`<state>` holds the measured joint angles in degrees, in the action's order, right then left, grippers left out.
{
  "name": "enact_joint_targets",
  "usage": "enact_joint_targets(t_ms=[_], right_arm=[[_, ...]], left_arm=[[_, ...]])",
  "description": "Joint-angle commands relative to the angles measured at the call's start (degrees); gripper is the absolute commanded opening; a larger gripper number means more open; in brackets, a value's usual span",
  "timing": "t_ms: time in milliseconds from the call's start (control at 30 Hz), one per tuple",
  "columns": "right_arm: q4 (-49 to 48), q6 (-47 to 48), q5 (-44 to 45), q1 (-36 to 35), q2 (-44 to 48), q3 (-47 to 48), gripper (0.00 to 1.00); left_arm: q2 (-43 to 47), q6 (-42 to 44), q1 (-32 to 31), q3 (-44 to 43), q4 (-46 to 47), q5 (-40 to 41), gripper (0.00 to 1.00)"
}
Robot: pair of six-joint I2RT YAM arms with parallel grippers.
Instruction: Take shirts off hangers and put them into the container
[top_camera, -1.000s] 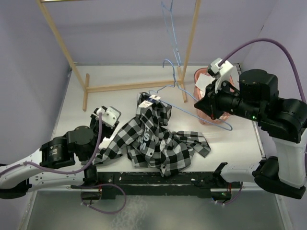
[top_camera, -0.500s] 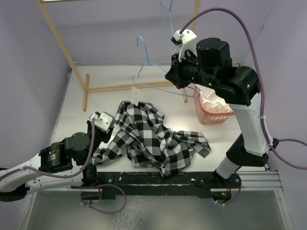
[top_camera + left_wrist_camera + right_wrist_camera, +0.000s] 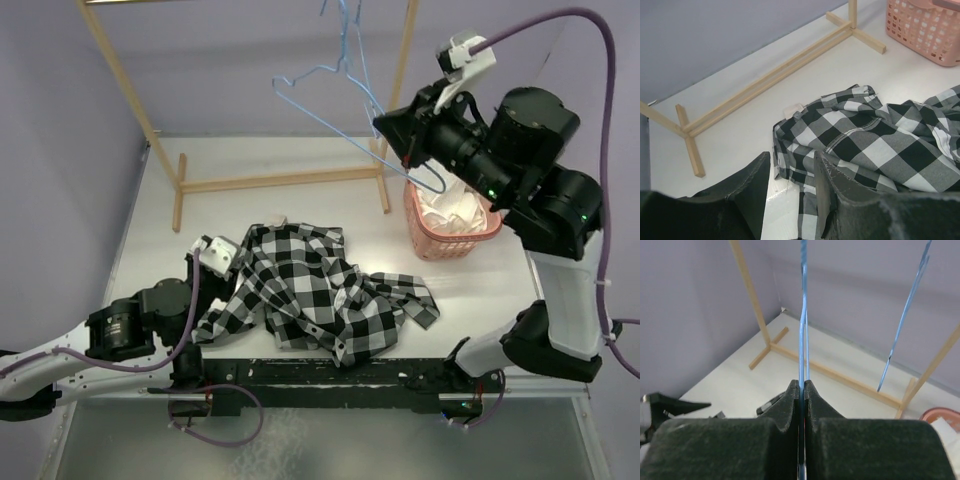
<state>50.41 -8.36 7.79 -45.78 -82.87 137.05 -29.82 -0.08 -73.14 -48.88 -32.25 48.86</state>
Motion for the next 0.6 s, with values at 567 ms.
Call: enact_joint_targets(t_ms=[567], right_arm=[[-35.0, 10.3, 18.3, 0.1, -12.7, -6.3, 0.00]], left_arm=[[-2.8, -5.6, 6.3, 0.3, 2.0, -9.9, 0.40]])
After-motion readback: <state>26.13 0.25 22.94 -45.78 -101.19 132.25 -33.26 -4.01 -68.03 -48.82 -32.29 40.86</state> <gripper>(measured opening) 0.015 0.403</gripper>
